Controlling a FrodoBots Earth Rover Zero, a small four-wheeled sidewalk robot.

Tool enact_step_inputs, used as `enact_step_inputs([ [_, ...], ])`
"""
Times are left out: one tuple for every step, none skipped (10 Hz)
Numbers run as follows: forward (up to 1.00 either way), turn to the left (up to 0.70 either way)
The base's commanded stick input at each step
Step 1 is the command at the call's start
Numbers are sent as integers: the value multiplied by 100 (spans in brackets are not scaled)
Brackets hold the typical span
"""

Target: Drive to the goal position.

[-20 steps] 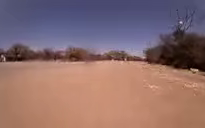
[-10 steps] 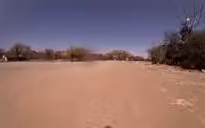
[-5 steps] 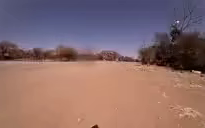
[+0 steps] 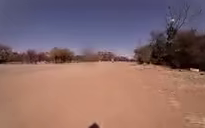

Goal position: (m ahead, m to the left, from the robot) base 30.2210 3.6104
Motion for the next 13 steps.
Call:
enact_step_inputs([
  [100, 0],
  [100, 0],
  [100, 0],
  [100, 0],
  [100, 0],
  [100, 0],
  [100, 0],
  [100, 0],
  [100, 0],
  [100, 0],
  [100, 0],
  [100, 0],
  [100, 0],
])
